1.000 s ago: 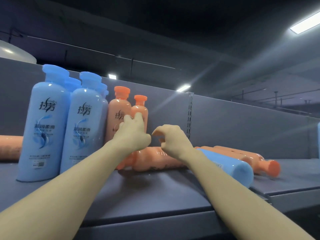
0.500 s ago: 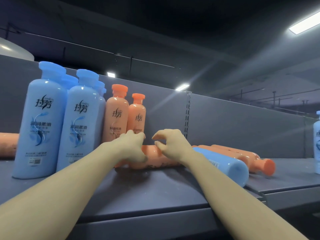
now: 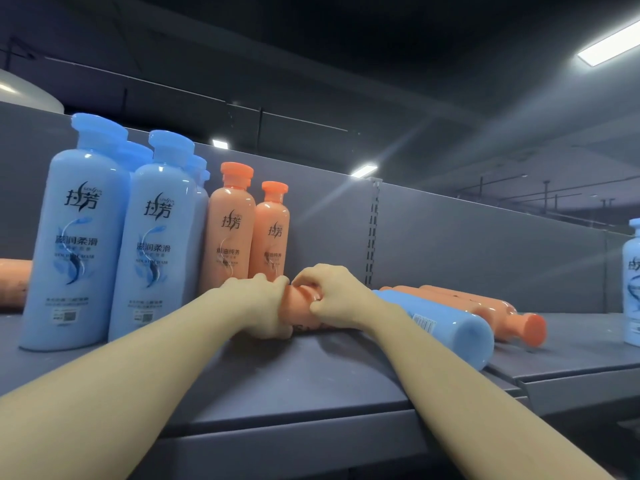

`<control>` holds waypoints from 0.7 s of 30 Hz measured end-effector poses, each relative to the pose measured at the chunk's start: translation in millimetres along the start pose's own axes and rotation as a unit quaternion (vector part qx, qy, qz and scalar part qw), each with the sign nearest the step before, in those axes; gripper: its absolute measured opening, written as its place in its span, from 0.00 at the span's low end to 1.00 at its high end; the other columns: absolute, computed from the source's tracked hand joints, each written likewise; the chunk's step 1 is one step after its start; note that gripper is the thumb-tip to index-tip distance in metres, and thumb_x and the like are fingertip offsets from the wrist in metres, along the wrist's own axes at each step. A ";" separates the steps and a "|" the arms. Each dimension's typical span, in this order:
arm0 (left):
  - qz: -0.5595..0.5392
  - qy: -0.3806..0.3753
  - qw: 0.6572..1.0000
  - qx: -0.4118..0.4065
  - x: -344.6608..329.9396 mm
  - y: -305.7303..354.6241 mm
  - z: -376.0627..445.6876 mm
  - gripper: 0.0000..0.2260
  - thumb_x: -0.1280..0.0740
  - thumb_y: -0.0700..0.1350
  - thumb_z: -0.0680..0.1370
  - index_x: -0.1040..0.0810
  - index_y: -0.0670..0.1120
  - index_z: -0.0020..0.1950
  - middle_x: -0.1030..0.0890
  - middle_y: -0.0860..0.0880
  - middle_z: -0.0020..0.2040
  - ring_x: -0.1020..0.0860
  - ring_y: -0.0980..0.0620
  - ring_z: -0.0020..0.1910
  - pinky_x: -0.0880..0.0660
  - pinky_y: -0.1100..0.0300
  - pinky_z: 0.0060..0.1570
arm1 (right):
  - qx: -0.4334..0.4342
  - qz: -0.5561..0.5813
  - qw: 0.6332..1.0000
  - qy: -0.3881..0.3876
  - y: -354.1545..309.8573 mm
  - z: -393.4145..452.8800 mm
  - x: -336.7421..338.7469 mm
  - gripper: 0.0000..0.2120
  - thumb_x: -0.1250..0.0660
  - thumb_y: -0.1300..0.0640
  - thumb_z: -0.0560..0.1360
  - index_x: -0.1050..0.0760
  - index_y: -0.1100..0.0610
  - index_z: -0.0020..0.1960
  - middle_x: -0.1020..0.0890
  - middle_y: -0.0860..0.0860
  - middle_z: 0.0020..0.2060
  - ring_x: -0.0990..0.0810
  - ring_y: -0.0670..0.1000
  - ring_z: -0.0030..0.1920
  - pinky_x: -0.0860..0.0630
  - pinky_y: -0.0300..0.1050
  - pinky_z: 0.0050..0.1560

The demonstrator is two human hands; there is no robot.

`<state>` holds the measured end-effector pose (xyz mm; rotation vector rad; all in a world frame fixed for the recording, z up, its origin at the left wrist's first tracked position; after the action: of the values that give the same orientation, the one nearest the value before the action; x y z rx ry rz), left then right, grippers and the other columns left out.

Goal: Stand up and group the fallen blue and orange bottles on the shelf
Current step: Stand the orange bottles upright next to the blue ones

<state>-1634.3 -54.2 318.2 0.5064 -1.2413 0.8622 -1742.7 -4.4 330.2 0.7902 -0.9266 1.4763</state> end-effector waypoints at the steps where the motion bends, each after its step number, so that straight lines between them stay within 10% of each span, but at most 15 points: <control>1: 0.012 0.005 1.000 -0.002 0.1 0.3 0.4 0.29 0.37 0.58 0.74 0.41 0.49 0.70 0.30 0.44 0.63 0.27 0.42 0.61 0.31 0.52 0.57 | 0.000 -0.003 1.000 -0.003 -0.1 0.4 -0.3 0.24 0.41 0.67 0.71 0.26 0.53 0.64 0.23 0.54 0.58 0.26 0.55 0.59 0.27 0.50 0.59; 15: -0.025 0.102 0.994 -0.012 6.8 7.9 -4.0 0.24 0.46 0.58 0.79 0.41 0.47 0.70 0.30 0.44 0.66 0.26 0.40 0.61 0.33 0.52 0.51 | -0.006 -0.037 0.998 -0.054 -1.6 2.8 -7.3 0.18 0.37 0.64 0.72 0.31 0.58 0.62 0.30 0.55 0.60 0.30 0.54 0.57 0.36 0.39 0.38; 21: -0.039 0.124 0.991 -0.014 11.4 7.6 -5.0 0.24 0.48 0.58 0.80 0.41 0.46 0.71 0.32 0.44 0.68 0.27 0.40 0.63 0.31 0.49 0.56 | -0.010 -0.059 0.996 -0.069 2.7 2.6 -10.9 0.20 0.38 0.64 0.72 0.35 0.58 0.63 0.31 0.54 0.60 0.31 0.55 0.59 0.34 0.45 0.47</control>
<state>-1636.4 -42.7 326.8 0.4093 -0.9990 0.8147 -1744.3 -11.8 321.5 0.9258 -0.9802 1.3197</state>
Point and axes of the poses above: each hand's wrist, its own z-axis towards the middle knuckle, its own x-axis out of the back of the hand, y = z × x, the point moved 3 cm from there along z, towards the middle knuckle
